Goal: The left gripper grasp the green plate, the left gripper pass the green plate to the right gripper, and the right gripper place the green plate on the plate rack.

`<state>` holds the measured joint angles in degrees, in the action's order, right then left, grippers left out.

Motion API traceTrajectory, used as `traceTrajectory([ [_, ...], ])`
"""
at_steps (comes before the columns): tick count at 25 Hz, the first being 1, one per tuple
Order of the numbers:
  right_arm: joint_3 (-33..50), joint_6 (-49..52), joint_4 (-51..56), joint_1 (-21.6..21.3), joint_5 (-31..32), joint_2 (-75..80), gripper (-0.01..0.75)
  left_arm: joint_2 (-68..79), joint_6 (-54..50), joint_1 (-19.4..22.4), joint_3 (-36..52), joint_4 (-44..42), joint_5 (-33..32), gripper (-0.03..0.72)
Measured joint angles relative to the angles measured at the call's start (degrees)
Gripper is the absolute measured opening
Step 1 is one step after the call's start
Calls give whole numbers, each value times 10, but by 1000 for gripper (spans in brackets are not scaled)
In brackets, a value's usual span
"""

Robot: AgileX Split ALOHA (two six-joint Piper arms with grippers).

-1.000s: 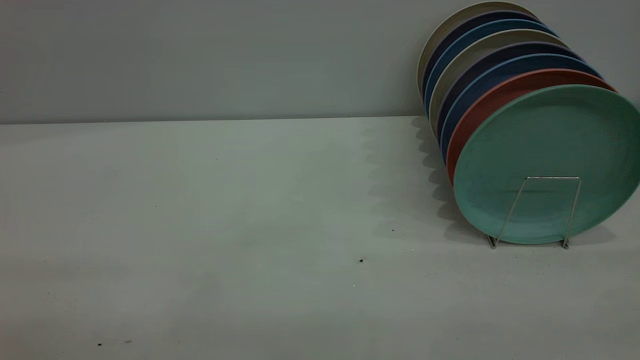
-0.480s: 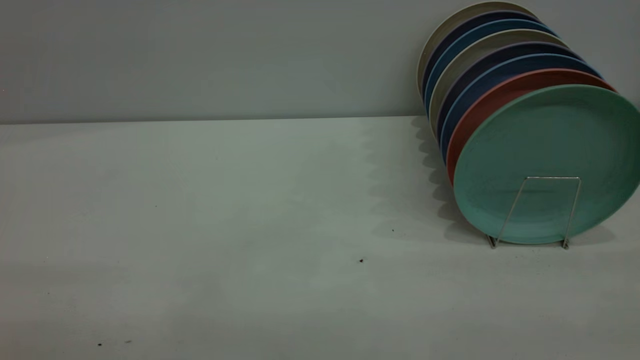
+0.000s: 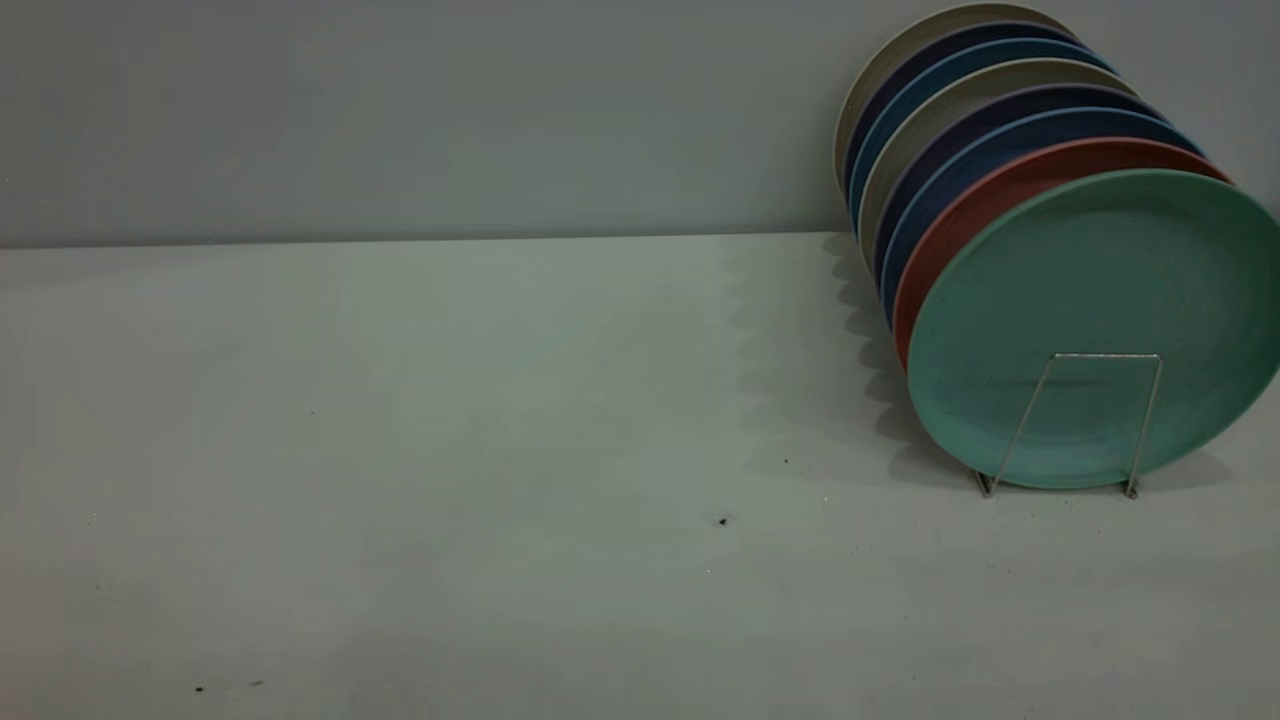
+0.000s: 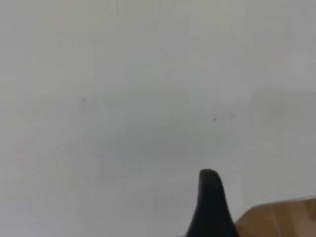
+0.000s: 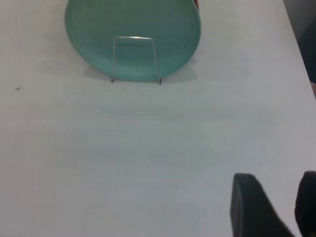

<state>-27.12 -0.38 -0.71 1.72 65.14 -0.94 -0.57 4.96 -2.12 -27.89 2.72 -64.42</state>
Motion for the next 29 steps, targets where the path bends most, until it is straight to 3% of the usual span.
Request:
traceTrajectory([
  [29,0,0,0,0,0,0,237,-7,0,-4,0,1,-8,570],
])
